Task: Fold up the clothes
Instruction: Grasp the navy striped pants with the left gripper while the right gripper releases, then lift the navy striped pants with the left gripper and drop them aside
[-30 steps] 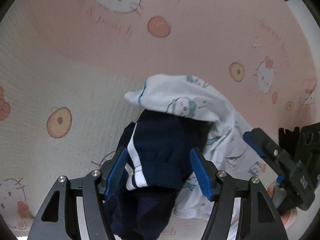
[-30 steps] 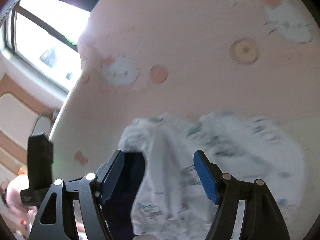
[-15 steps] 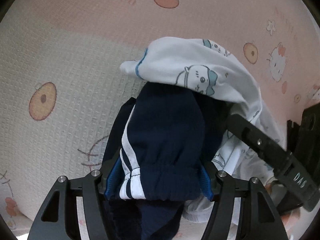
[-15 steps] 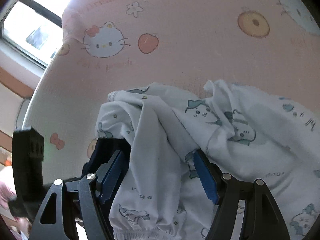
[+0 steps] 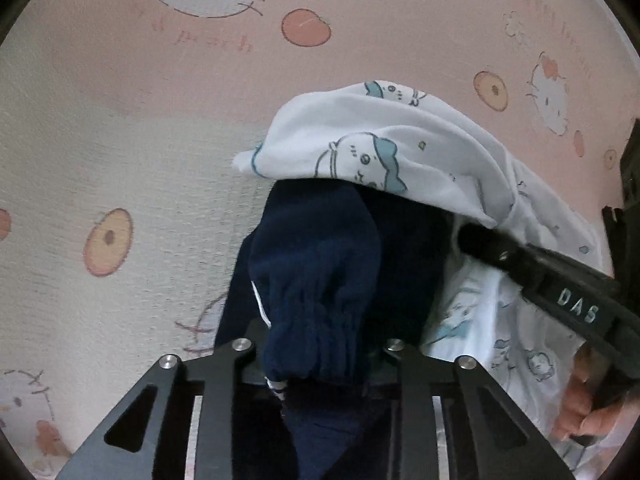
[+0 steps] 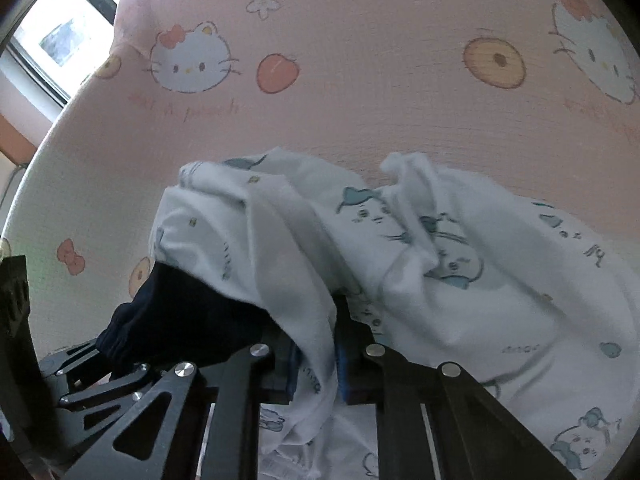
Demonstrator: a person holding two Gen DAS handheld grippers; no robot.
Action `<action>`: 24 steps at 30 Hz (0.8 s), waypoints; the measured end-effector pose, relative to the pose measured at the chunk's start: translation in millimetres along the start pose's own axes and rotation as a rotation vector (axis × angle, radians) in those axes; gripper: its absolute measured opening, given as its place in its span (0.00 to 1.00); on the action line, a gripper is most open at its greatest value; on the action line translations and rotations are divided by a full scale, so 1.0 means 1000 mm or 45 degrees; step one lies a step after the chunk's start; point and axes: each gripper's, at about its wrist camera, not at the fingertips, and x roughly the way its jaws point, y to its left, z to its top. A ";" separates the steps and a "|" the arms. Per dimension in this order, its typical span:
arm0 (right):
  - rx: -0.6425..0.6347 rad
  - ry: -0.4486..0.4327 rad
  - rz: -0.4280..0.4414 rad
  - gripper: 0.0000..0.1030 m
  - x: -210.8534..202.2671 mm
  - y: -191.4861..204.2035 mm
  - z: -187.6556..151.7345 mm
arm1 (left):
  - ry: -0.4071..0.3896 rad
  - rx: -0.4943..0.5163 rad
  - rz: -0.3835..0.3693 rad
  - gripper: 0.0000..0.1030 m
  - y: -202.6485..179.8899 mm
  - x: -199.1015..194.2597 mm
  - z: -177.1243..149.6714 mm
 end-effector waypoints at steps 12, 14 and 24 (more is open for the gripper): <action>0.110 -0.033 -0.168 0.12 -0.027 -0.040 0.008 | -0.068 -0.225 0.193 0.21 0.075 -0.029 0.015; 0.160 -0.022 -0.147 0.12 -0.029 -0.048 0.009 | -0.068 -0.284 0.237 0.21 0.094 -0.033 0.016; 0.268 0.002 -0.101 0.12 -0.033 -0.065 0.011 | -0.097 -0.439 0.243 0.21 0.133 -0.053 -0.003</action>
